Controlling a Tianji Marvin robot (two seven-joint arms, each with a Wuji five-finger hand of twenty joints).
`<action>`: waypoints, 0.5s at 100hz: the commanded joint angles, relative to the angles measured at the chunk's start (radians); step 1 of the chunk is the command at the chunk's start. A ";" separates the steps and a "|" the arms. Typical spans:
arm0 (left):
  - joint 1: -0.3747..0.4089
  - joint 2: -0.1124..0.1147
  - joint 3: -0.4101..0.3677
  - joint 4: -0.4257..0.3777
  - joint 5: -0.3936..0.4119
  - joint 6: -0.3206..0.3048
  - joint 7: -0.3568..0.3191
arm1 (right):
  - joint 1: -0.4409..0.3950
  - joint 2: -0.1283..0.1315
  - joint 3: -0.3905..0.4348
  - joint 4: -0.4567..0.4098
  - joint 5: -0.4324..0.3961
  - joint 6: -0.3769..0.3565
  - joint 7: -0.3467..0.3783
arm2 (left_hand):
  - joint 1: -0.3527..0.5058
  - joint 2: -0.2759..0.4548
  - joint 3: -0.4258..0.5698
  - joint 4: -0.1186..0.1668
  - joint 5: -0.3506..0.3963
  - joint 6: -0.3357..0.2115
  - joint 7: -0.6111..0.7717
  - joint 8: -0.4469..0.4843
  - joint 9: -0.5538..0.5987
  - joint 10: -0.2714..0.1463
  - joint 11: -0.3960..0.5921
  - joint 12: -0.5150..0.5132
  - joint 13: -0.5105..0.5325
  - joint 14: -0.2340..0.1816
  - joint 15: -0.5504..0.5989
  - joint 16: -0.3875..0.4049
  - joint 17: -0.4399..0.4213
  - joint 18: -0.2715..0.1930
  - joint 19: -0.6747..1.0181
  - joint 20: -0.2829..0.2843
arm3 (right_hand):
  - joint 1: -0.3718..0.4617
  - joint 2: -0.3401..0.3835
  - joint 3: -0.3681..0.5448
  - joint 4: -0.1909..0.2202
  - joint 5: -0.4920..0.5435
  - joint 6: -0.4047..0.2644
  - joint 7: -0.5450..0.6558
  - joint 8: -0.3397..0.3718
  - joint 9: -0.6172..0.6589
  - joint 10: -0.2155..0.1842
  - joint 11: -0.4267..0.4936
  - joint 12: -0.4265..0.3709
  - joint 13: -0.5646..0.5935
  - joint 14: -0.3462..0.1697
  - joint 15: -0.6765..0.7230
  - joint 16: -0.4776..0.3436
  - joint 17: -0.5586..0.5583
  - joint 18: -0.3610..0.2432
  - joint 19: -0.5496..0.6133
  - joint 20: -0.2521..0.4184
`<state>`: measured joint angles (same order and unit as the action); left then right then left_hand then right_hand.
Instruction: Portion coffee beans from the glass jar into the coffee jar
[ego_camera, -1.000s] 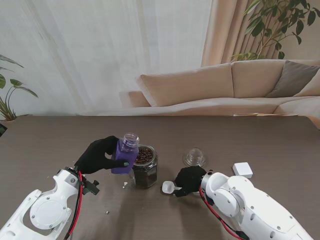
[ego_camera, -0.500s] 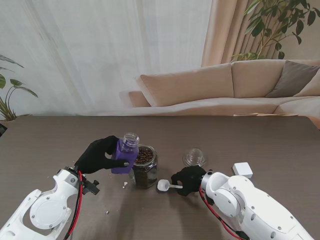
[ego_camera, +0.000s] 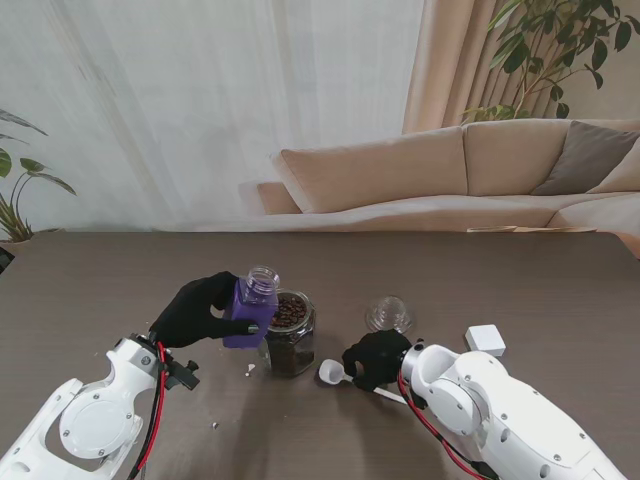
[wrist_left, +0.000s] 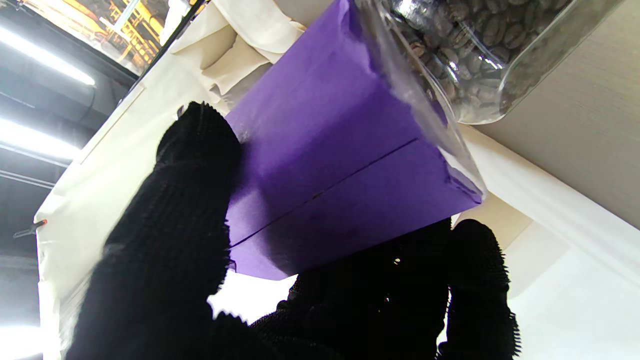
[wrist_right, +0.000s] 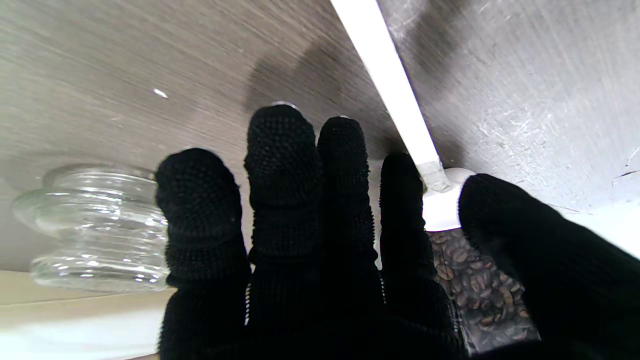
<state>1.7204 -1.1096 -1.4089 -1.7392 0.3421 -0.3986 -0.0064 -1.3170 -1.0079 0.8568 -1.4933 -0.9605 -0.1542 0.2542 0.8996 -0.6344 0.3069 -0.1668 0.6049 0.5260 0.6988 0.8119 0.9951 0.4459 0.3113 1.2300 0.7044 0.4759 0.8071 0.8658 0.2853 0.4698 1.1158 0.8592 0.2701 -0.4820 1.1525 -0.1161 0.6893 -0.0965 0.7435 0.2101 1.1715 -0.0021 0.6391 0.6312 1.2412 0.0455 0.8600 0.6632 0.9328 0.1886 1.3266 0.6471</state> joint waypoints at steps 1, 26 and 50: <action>0.002 -0.002 0.001 -0.006 0.000 0.003 -0.018 | -0.024 -0.001 0.011 0.004 -0.020 0.010 0.015 | 0.189 0.122 0.350 0.061 0.095 -0.043 0.393 0.065 0.085 -0.072 0.072 0.024 0.022 0.031 -0.005 0.014 -0.028 -0.058 0.044 0.027 | -0.049 0.016 -0.056 0.020 -0.043 -0.031 -0.063 0.024 -0.053 0.006 0.003 0.010 0.023 0.000 -0.004 0.015 -0.254 0.009 0.025 -0.019; -0.004 -0.002 0.007 -0.003 -0.002 0.004 -0.017 | -0.105 -0.011 0.136 -0.098 -0.051 0.054 -0.004 | 0.191 0.122 0.350 0.061 0.095 -0.043 0.393 0.064 0.084 -0.072 0.073 0.025 0.022 0.032 -0.005 0.014 -0.029 -0.057 0.044 0.027 | -0.057 -0.028 -0.186 0.017 -0.100 -0.077 -0.055 0.045 -0.213 0.027 0.061 0.009 -0.042 0.004 0.024 0.017 -0.282 0.007 0.019 -0.009; -0.011 -0.001 0.008 0.001 -0.005 -0.004 -0.022 | -0.177 -0.020 0.269 -0.186 -0.051 0.069 -0.013 | 0.190 0.121 0.350 0.061 0.095 -0.044 0.393 0.064 0.085 -0.073 0.073 0.025 0.023 0.030 -0.004 0.014 -0.029 -0.058 0.044 0.027 | -0.040 -0.079 -0.243 0.012 -0.118 -0.097 -0.059 0.057 -0.282 0.032 0.100 0.016 -0.071 0.005 0.045 0.012 -0.295 0.007 0.018 0.001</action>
<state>1.7109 -1.1096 -1.4006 -1.7361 0.3397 -0.3979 -0.0081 -1.4813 -1.0312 1.0994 -1.6530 -1.0088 -0.0885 0.2297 0.8996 -0.6344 0.3069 -0.1668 0.6049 0.5260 0.6988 0.8119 0.9951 0.4459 0.3113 1.2300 0.7044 0.4759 0.8070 0.8659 0.2853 0.4699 1.1158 0.8592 0.2475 -0.5189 0.9451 -0.1156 0.6240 -0.1591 0.6807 0.2556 0.9280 0.0089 0.7162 0.6292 1.1919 0.0455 0.8854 0.6649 0.9329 0.1886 1.3265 0.6468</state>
